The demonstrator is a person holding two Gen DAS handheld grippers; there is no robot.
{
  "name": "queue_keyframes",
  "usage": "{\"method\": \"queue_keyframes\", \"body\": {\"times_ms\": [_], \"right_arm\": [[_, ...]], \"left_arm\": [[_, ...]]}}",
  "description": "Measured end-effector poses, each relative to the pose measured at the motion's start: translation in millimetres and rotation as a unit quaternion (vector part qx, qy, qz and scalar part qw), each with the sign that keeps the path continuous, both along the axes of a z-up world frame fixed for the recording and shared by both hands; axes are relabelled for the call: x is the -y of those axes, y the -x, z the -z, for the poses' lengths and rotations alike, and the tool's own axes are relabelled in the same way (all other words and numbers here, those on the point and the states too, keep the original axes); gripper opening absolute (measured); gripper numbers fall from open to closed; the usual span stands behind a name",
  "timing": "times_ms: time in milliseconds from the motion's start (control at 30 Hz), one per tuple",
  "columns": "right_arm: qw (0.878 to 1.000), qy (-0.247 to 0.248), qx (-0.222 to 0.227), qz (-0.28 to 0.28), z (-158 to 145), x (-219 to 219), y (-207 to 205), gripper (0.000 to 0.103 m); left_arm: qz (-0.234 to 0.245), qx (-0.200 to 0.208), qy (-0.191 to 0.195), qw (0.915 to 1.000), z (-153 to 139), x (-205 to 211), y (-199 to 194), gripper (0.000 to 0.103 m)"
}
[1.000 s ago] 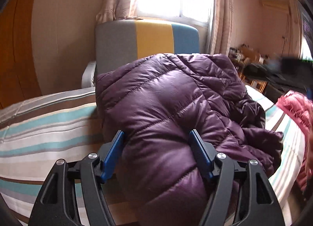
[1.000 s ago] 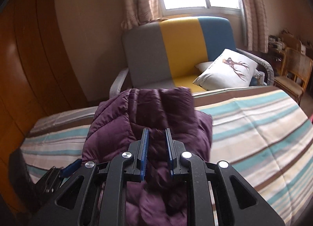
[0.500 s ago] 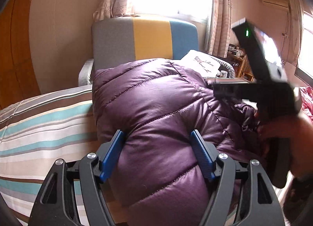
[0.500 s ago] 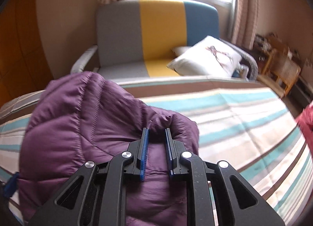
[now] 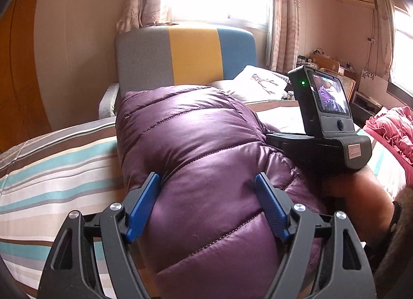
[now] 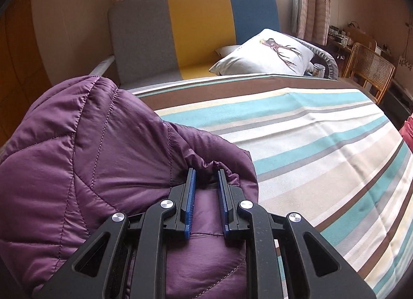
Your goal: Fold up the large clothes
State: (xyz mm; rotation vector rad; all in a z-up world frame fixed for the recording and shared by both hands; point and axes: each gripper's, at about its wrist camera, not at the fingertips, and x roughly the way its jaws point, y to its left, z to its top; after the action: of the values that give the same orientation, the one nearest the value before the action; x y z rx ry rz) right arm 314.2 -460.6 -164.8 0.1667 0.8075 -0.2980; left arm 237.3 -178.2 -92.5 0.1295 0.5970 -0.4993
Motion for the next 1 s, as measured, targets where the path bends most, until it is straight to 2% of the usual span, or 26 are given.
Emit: {"method": "queue_keyframes", "body": {"times_ms": [133,233,300,567,800,933,1000], "right_arm": [[1.000,0.004,0.002,0.001,-1,-3,2,0.017],[1.000,0.006,0.003,0.002,-1,-3,3,0.017],[1.000,0.006,0.004,0.003,-1,-5,4,0.017],[1.000,0.005,0.006,0.004,0,-5,7,0.017],[1.000,0.004,0.005,0.003,0,-5,7,0.017],[1.000,0.003,0.006,0.003,-1,-4,7,0.017],[1.000,0.002,0.008,0.003,0,-4,7,0.017]], "left_arm": [[-0.010,-0.026,0.026,0.9993,-7,-10,-6,0.077],[-0.041,-0.060,0.050,0.9961,-14,-20,-23,0.077],[-0.060,-0.071,0.052,0.9943,-15,-23,-34,0.077],[-0.076,-0.070,-0.004,0.9947,-21,-2,-69,0.077],[-0.111,-0.061,-0.053,0.9905,-36,20,-111,0.077],[-0.125,-0.067,-0.086,0.9860,-21,28,-138,0.078],[-0.126,-0.074,-0.085,0.9855,-9,27,-145,0.081]]}}
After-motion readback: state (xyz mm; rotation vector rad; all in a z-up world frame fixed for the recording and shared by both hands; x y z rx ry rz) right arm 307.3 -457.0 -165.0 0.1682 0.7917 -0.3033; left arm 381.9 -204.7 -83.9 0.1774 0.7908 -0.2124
